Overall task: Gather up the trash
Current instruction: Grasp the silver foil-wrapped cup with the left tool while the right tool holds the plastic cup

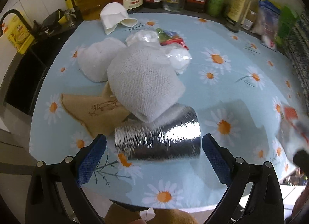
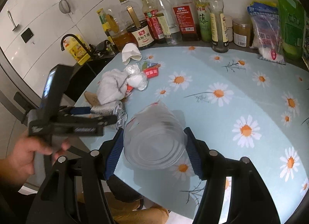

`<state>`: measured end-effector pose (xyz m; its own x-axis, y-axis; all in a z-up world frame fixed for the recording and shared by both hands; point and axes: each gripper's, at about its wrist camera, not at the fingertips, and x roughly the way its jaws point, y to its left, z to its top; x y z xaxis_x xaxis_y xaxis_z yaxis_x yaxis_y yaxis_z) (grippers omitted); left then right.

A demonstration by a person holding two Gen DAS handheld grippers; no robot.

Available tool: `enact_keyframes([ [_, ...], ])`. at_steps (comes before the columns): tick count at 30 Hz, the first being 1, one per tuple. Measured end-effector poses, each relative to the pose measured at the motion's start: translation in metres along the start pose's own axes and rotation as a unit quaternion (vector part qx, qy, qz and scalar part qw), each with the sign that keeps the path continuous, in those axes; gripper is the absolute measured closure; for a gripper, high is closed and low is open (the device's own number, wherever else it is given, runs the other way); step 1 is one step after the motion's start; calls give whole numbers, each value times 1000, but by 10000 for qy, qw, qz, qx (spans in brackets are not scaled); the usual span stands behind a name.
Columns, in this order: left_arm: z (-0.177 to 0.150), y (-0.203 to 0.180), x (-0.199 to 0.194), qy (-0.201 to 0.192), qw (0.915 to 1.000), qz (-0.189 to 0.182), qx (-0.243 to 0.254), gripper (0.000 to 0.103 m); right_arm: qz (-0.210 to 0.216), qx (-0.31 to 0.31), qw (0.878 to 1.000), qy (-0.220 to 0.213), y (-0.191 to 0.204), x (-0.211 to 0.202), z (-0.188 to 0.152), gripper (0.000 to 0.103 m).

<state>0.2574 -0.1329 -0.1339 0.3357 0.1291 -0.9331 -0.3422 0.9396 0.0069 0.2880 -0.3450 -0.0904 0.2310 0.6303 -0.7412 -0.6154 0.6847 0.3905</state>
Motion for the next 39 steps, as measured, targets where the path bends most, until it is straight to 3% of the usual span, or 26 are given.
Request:
enact_keyframes([
  [4,2,-1,9,2,10000,71,-62,8,58,-21,10000,-4,2,-2,-4,41],
  [12,-2,3,7,-184,9997,-31,-136,25,38,97,9999,-2,-3,-3,-12,41],
  [22,-18,14,-19,-477,9988,-135,-45,27,66,57,9999,123,5,4,-16,41],
  [39,-52,61,-50,-651,9968,-402,-212,27,247,-145,9988,387,48,40,-16,41],
])
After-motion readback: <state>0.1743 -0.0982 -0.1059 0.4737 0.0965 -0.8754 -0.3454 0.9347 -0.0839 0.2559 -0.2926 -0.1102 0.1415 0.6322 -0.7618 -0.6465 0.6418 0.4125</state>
